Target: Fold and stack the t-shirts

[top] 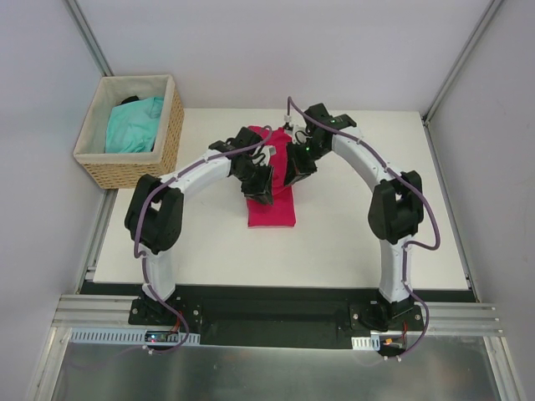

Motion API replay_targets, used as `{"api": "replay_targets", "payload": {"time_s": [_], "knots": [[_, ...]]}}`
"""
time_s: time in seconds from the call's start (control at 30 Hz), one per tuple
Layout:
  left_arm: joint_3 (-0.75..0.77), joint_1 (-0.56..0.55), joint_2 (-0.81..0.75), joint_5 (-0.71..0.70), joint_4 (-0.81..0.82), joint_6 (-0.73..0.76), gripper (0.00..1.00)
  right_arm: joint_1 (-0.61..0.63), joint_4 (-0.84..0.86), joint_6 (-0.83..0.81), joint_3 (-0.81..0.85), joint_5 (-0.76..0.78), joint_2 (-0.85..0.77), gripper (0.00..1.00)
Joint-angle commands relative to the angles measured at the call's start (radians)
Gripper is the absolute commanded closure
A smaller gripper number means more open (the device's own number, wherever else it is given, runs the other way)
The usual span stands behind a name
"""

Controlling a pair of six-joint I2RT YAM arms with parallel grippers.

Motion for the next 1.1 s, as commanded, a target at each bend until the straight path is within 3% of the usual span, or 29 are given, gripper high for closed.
{"api": "replay_targets", "payload": {"time_s": [0.0, 0.43, 1.0, 1.07], "knots": [[-0.029, -0.014, -0.079, -0.026, -0.019, 0.014, 0.68, 0.026, -0.043, -0.044, -0.033, -0.063, -0.042, 0.99], [-0.059, -0.021, -0.052, -0.128, -0.039, 0.050, 0.69, 0.055, -0.117, -0.092, -0.001, -0.072, -0.024, 0.99], [0.097, -0.021, 0.094, -0.188, -0.023, 0.135, 0.67, 0.059, -0.165, -0.124, -0.021, -0.044, -0.064, 0.99], [0.109, -0.021, 0.095, -0.187, -0.026, 0.137, 0.67, 0.059, -0.160, -0.115, -0.023, -0.028, -0.069, 0.85]]}}
